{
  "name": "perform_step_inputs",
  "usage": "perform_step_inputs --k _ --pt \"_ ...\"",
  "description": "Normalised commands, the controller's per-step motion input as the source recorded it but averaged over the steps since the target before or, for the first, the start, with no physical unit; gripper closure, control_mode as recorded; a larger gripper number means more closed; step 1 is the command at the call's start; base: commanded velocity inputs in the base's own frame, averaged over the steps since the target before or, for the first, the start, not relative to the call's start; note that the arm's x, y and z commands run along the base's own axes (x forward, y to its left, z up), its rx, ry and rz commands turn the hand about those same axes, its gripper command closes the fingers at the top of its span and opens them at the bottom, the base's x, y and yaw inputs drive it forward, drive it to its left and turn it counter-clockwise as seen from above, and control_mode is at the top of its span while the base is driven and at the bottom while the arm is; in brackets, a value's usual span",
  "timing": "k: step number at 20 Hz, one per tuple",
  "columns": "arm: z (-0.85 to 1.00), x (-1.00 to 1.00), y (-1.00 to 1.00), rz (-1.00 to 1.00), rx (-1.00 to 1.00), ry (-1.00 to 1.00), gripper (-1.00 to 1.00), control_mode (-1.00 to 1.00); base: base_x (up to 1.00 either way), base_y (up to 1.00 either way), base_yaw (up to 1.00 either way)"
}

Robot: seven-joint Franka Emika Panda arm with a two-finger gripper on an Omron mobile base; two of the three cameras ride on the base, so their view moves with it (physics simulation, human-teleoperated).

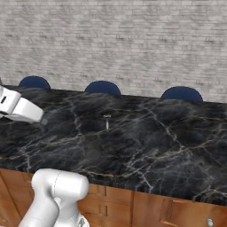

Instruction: Pick the jar and jar from the dining table and place them in the open cabinet. Close the cabinet after placing the objects.

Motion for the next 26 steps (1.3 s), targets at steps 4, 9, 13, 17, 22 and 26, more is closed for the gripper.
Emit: perform_step_inputs --k 4,9,13,17,22,26 --pt "-0.09 0.38 0.00 0.00 0.06 0.03 -1.00 -1.00 0.00 0.00 0.00" --pt "-0.10 0.49 0.00 0.00 0.05 0.03 -1.00 -1.00 0.00 0.00 0.00" --pt "-0.09 0.58 0.08 0.00 0.03 0.06 -1.00 -1.00 0.00 0.00 0.00" --pt "-0.13 0.63 0.33 0.00 0.00 0.07 -1.00 -1.00 0.00 0.00 0.00" --pt "-0.23 0.63 0.34 0.00 0.00 0.12 -1.00 -1.00 0.00 0.00 0.00" --pt "-0.29 0.65 0.22 0.00 0.00 0.13 -1.00 -1.00 0.00 0.00 0.00"
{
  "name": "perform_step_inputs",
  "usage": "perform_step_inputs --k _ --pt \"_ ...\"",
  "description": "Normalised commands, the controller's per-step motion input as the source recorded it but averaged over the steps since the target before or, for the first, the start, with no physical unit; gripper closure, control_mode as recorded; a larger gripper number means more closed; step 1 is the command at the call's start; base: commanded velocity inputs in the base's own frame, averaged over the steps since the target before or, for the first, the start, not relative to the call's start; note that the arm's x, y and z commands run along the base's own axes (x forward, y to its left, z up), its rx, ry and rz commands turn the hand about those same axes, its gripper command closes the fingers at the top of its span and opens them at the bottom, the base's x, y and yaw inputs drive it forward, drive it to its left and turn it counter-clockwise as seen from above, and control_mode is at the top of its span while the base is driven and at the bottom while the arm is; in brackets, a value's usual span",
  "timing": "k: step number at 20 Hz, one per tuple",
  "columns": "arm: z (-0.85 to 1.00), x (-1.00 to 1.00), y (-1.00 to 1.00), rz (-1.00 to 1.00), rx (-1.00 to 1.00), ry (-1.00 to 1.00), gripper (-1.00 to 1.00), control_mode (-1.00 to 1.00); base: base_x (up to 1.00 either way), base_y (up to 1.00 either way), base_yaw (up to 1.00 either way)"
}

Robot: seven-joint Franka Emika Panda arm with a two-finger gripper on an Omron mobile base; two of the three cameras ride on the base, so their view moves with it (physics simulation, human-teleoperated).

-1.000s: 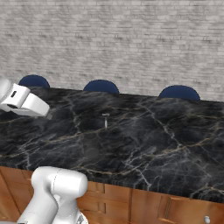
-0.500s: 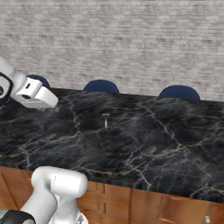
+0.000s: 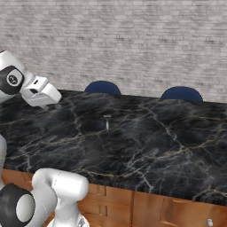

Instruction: Pick the jar and jar from the dining table and place them in the open cabinet. Close the cabinet after placing the objects.

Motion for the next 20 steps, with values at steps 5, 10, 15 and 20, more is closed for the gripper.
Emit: perform_step_inputs --k 5,10,15,20 --pt "-0.36 0.63 0.05 0.04 0.00 0.08 -1.00 -1.00 0.00 0.00 0.00" --pt "-0.32 0.50 0.00 0.07 0.00 0.00 -1.00 -1.00 0.00 0.00 0.00" --pt "-0.23 0.29 0.00 0.07 0.04 0.03 -1.00 -1.00 0.00 0.00 0.00" --pt "-0.33 0.36 -0.11 0.15 0.13 0.01 -1.00 -1.00 0.00 0.00 0.00"
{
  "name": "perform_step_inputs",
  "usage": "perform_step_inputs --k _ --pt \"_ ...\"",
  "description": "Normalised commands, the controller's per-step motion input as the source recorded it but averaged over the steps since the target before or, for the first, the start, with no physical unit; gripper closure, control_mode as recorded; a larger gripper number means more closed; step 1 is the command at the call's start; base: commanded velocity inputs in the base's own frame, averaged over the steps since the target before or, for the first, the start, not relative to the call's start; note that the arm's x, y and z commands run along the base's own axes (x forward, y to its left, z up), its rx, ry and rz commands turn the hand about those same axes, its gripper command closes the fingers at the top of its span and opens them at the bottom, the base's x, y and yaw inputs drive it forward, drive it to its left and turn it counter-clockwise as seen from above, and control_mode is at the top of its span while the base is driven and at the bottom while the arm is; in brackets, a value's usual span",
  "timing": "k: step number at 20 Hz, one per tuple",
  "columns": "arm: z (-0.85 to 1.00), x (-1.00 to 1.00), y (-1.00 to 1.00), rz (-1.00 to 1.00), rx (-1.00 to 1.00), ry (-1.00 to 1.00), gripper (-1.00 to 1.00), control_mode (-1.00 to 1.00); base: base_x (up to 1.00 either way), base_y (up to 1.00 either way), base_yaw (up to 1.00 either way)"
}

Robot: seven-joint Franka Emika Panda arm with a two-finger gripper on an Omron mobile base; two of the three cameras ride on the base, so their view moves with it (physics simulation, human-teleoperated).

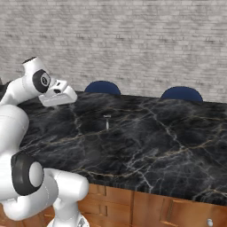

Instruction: Pick the jar and jar from the dining table and place them in the open cabinet. Close the cabinet after placing the objects.

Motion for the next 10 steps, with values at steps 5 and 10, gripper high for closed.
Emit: perform_step_inputs --k 5,10 --pt "-0.43 0.17 -0.15 0.15 0.15 0.00 -1.00 -1.00 0.00 0.00 0.00" --pt "-0.42 -0.23 -0.37 0.04 0.05 0.00 -1.00 -1.00 0.00 0.00 0.00"
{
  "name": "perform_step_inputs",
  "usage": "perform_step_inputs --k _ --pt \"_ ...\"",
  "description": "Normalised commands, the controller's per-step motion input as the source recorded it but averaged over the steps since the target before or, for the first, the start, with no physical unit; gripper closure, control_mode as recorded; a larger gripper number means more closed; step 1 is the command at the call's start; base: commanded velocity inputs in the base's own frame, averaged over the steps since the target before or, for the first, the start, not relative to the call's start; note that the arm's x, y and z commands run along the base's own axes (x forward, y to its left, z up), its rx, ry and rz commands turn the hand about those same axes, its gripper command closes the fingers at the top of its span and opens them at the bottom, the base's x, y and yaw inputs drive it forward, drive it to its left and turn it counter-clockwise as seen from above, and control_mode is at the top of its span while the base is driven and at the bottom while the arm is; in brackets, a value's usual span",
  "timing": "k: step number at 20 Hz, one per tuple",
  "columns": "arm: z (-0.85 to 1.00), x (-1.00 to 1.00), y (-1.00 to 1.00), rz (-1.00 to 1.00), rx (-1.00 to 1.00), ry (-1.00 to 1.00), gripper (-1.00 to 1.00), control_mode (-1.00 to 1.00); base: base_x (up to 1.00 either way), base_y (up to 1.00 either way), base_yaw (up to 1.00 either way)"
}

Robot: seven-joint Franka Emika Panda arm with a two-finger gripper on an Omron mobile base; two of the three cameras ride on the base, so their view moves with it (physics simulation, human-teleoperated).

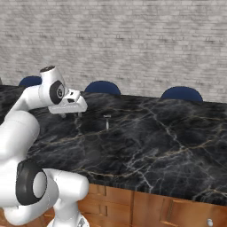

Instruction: Pick the jar and jar from the dining table and place them in the open cabinet. Close the cabinet after placing the objects.

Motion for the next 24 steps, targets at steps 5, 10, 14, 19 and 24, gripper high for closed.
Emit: perform_step_inputs --k 5,10,14,19,24 --pt "-0.08 -0.10 -0.24 0.00 0.00 0.00 -1.00 -1.00 0.00 0.00 0.00" --pt "-0.08 0.26 -0.01 0.00 0.01 0.07 -1.00 -1.00 0.00 0.00 0.00" --pt "-0.49 0.15 0.00 0.00 0.00 0.09 -1.00 -1.00 0.00 0.00 0.00" --pt "-0.57 0.00 -0.04 0.00 0.00 0.01 -1.00 -1.00 0.00 0.00 0.00" --pt "-0.24 -0.05 -0.17 0.00 0.01 -0.01 -1.00 -1.00 0.00 0.00 0.00"
